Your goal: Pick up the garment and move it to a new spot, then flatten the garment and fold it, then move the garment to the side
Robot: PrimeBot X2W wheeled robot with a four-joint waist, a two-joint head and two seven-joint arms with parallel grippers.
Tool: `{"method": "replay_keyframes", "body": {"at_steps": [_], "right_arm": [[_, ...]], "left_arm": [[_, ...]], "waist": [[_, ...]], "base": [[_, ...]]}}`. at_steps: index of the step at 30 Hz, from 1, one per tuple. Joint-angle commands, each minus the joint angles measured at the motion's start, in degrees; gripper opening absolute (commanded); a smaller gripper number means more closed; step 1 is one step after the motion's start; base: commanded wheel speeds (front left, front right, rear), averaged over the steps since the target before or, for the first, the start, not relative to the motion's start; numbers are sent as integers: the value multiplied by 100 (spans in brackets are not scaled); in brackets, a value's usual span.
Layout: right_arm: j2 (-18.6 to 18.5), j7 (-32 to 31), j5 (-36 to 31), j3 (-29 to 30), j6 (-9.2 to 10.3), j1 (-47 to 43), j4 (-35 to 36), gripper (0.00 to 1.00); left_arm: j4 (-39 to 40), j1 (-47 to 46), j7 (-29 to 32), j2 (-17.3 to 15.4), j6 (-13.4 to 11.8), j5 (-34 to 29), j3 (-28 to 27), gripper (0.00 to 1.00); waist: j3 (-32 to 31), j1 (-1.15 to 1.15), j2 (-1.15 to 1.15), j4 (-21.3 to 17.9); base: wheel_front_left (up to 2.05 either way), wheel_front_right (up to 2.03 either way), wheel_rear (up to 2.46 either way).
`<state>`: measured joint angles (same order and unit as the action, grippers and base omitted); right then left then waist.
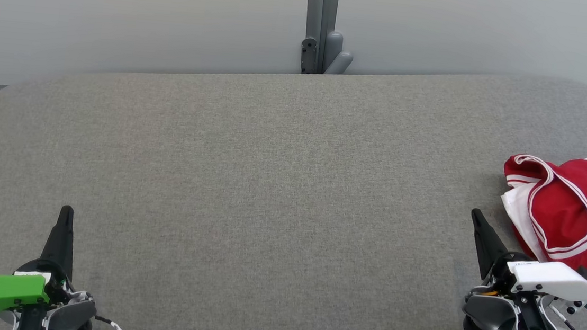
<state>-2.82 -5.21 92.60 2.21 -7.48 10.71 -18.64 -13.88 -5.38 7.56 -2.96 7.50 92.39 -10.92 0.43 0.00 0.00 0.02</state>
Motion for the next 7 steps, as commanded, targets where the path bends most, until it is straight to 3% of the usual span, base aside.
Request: {"method": "replay_keyframes", "body": {"at_steps": [1,7], "right_arm": [[-5,-24,9,4,-2,31,-14,0],[-5,-22,13,1,-2,31,-14,0]], "left_arm": [[-5,-85,21,7,12,-57,-16,0],[-5,-86,24,8,12,-59,-18,0]], "waist": [[0,0,0,0],[0,0,0,0]], "base": [[0,0,0],[0,0,0]]}}
